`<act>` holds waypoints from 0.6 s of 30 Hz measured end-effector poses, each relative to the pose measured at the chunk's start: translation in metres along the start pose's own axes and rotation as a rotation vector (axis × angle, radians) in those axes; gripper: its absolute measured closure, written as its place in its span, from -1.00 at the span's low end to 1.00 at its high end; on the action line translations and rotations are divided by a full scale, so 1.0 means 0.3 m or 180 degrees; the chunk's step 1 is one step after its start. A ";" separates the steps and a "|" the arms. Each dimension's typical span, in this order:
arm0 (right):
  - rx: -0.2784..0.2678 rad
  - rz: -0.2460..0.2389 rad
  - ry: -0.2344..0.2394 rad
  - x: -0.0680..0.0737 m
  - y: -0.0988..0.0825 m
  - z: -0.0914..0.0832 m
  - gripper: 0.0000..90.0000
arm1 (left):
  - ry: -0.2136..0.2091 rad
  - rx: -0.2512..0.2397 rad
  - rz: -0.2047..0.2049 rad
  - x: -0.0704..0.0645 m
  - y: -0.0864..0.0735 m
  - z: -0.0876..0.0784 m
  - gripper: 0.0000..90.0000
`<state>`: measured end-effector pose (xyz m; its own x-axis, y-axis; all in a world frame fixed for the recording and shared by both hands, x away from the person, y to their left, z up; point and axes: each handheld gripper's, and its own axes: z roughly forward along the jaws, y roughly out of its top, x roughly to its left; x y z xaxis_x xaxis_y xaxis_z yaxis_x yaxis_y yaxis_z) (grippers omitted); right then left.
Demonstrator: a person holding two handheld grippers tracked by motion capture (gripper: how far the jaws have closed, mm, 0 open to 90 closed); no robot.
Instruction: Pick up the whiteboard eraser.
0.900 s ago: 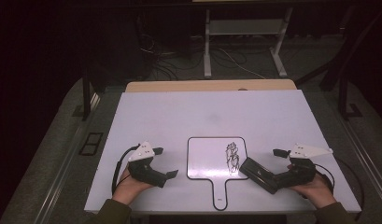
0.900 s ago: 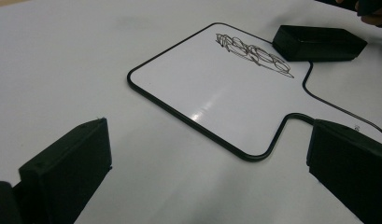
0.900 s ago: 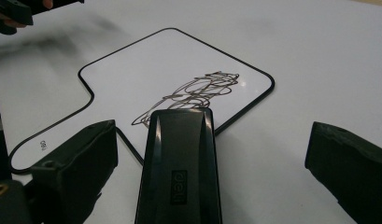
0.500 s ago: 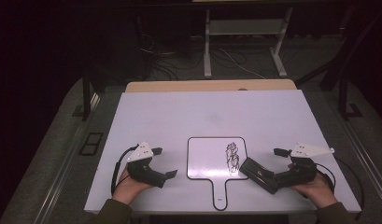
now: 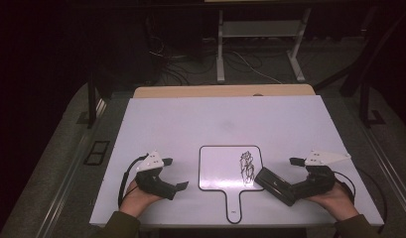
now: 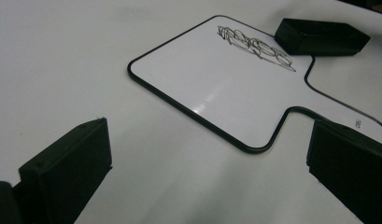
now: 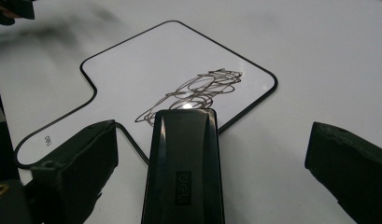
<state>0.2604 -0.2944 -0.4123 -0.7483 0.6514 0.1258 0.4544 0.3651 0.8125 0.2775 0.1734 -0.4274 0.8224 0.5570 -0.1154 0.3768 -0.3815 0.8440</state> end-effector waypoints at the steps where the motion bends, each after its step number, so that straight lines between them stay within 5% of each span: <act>1: 0.0014 -0.0003 -0.0002 0.002 0.002 0.000 -0.97 | 0.0016 0.0011 -0.0011 -0.004 -0.001 0.002 -1.00; 18: 0.0247 -0.0096 -0.0046 0.016 0.012 0.031 -0.97 | 0.0014 0.0023 -0.0018 -0.007 -0.009 0.010 -1.00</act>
<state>0.2630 -0.2837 -0.4142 -0.7553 0.6487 0.0933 0.4684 0.4348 0.7691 0.2760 0.1711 -0.4311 0.8184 0.5624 -0.1179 0.3846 -0.3836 0.8396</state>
